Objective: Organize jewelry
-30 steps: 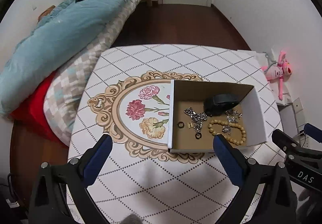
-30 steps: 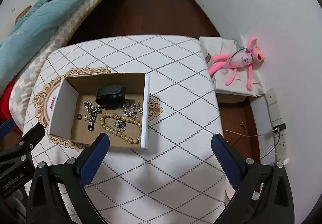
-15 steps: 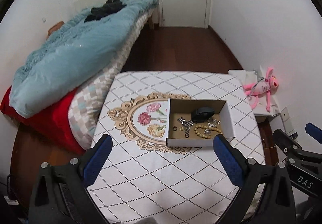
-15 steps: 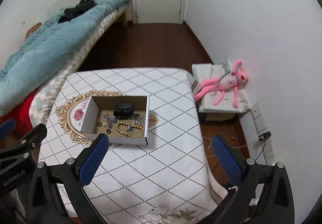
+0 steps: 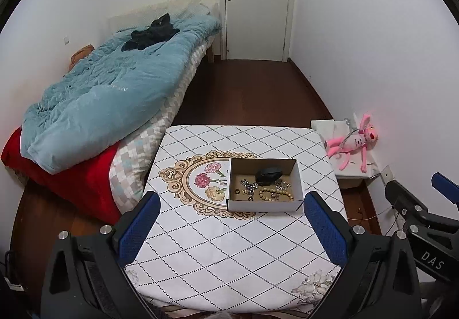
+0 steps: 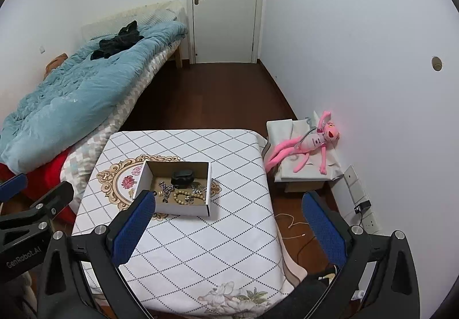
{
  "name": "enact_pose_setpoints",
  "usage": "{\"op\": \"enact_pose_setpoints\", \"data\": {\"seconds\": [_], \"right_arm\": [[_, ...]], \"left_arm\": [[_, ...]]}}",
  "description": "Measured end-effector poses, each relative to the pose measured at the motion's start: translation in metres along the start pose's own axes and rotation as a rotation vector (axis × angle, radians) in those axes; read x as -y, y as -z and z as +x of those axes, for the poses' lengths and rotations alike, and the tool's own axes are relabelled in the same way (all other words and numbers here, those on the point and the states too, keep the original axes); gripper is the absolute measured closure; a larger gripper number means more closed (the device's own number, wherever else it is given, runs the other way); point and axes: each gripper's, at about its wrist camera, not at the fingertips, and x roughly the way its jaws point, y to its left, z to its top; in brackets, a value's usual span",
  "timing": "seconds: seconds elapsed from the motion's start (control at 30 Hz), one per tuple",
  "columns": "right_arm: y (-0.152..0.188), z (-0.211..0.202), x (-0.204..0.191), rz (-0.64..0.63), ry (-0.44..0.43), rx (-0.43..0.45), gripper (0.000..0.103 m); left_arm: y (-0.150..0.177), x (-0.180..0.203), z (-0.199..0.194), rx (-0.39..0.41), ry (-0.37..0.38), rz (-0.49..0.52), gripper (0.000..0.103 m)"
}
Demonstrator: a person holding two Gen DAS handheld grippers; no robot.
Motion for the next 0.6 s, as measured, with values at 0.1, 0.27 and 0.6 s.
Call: {"op": "enact_pose_setpoints", "data": {"seconds": [0.1,0.27,0.6], "right_arm": [[0.002,-0.007,0.002,0.000,-0.004,-0.001,0.000],[0.004,-0.012,0.003,0.001,-0.009,-0.007,0.000],[-0.012,0.010,0.007,0.013,0.003,-0.038,0.000]], "left_arm": [[-0.001,0.000,-0.004,-0.003,0.009,-0.003,0.001],[0.000,0.002,-0.007,-0.007,0.017,-0.005,0.001],[-0.008,0.003,0.019,-0.070,-0.027,-0.011,0.001]]}}
